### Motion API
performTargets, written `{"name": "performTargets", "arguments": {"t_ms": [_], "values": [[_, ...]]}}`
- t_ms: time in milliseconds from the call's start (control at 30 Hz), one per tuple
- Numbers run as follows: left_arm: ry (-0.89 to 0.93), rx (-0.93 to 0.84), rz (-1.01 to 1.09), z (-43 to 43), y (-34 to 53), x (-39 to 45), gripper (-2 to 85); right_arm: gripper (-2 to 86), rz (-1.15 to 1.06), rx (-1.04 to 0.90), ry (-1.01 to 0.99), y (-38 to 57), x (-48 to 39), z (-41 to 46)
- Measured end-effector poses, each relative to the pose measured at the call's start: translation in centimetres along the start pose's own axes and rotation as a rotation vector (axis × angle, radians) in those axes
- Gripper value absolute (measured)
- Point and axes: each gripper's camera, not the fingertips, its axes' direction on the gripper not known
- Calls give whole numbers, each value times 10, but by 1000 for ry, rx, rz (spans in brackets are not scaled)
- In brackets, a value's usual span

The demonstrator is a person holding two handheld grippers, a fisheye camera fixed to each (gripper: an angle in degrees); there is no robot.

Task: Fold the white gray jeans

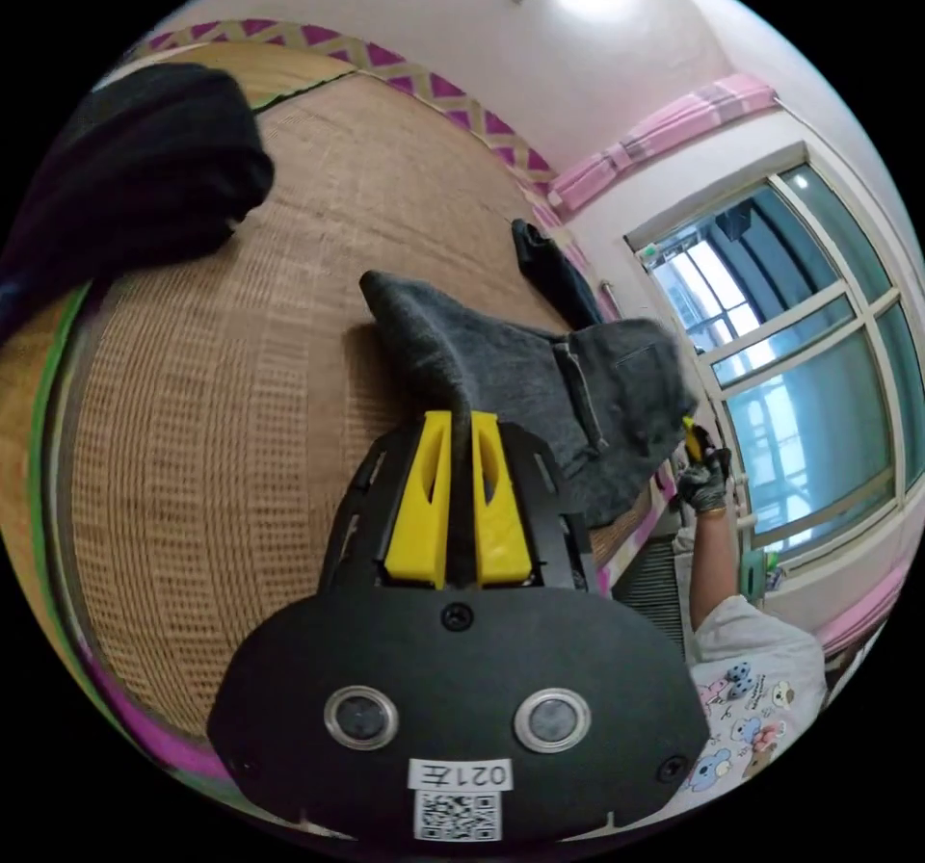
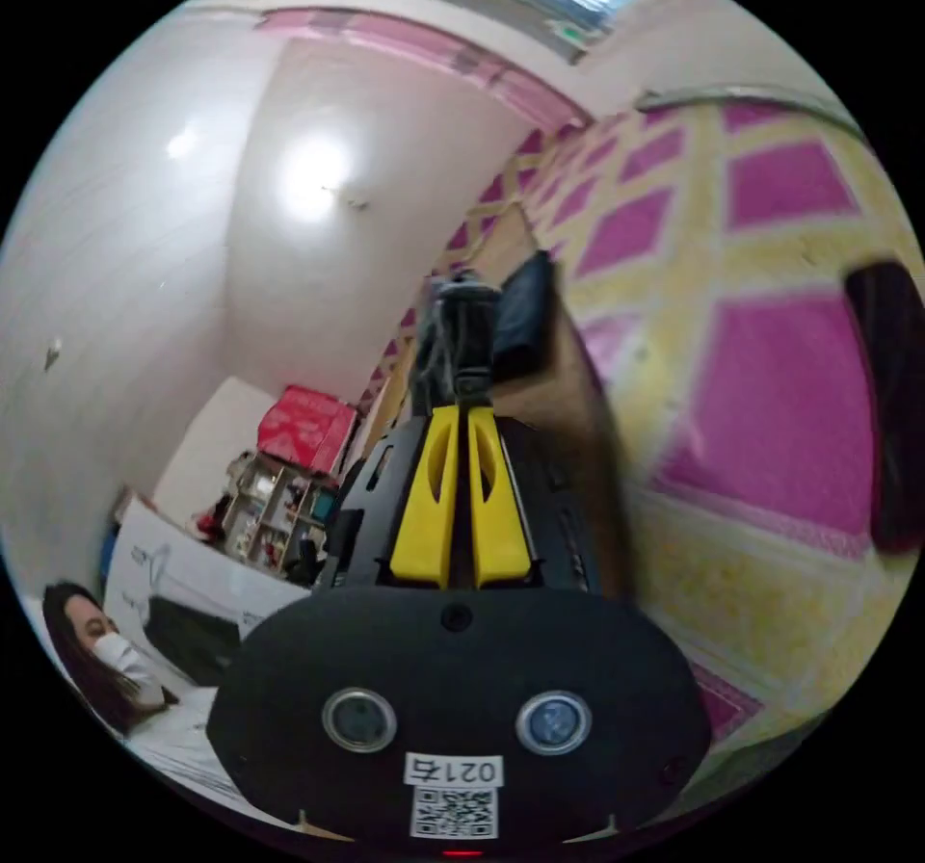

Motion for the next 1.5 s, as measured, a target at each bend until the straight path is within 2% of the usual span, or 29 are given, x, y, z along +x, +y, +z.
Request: {"name": "performTargets", "arguments": {"t_ms": [100,167,267,367,433,467,533,600,733,833,900,1033,1167,1200,1300,1433,1500], "values": [[-44,-70,54,33,-22,16,16,1,195,-12,97,23,73,-23],[-109,-138,67,52,-27,16,16,3,227,24,48,39,96,-36],[-62,-125,81,55,-22,13,15,9,223,37,-13,52,101,-52],[-150,-22,141,36,-7,30,9,24,149,85,137,60,71,-79],[-263,82,255,24,8,59,11,54,-67,124,358,59,16,-87],[-290,110,349,24,16,84,19,60,-134,122,407,58,1,-83],[-236,71,479,40,23,123,43,78,-372,49,463,51,-49,-47],[-144,4,632,74,30,173,63,85,-492,-39,463,44,-71,-4],[-143,-73,779,138,35,228,93,92,-671,-176,498,35,-92,95],[-146,-155,816,182,36,250,110,88,-731,-235,542,34,-90,143],[-210,-204,866,201,39,260,111,85,-699,-264,521,32,-81,156],[-292,-157,879,194,35,262,59,76,-635,-323,519,30,-60,170],[-136,-124,714,159,6,240,12,70,-583,-334,484,23,-52,169],[-63,-70,651,137,-2,229,6,68,-563,-332,470,21,-50,167],[-2,115,552,51,-18,194,-1,65,-534,-328,438,18,-45,163],[-99,300,500,-77,-24,139,-4,64,-517,-322,429,17,-44,162],[-250,384,446,-154,-21,96,-4,63,-516,-320,429,17,-44,161]]}}
